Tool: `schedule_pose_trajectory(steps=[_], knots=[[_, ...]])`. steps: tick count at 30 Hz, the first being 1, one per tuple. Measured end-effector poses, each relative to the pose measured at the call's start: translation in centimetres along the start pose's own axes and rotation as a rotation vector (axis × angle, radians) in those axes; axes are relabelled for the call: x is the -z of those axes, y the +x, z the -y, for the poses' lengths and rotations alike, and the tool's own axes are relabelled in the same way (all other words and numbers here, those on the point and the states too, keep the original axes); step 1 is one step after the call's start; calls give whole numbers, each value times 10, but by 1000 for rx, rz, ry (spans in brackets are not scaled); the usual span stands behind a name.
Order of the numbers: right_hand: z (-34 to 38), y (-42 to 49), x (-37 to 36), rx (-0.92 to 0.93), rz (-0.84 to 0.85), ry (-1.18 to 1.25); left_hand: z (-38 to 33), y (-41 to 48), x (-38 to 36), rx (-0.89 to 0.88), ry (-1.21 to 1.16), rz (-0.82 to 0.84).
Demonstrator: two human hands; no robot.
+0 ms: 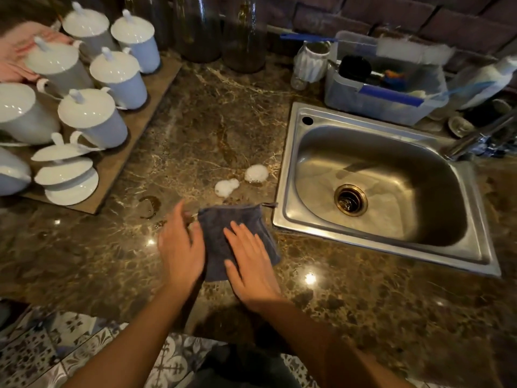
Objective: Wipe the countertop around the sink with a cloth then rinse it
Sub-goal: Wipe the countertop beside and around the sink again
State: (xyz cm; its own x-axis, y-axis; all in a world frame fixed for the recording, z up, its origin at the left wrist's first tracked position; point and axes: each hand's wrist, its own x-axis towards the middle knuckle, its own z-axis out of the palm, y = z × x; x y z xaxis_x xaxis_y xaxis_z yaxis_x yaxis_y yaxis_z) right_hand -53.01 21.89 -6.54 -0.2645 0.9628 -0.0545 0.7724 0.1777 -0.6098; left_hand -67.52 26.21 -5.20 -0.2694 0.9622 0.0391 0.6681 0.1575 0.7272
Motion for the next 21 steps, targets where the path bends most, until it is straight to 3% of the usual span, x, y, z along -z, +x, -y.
schedule_pose_trajectory(steps=[2,4,7,11,17,21], knots=[[-30,-20,20,67,-35,-182,-31,-3,-15,-217,71,75],[-62,-31,42,4,-36,-337,-47,-14,-39,-361,195,260],[-102,-44,61,0,115,-513,-37,-28,-73,-346,484,414],[-112,-46,63,21,205,-558,-23,-28,-85,-409,650,385],[-110,-45,66,19,227,-504,-21,-62,-73,-151,590,328],[-108,-45,66,5,213,-495,-15,-70,-66,-141,629,372]])
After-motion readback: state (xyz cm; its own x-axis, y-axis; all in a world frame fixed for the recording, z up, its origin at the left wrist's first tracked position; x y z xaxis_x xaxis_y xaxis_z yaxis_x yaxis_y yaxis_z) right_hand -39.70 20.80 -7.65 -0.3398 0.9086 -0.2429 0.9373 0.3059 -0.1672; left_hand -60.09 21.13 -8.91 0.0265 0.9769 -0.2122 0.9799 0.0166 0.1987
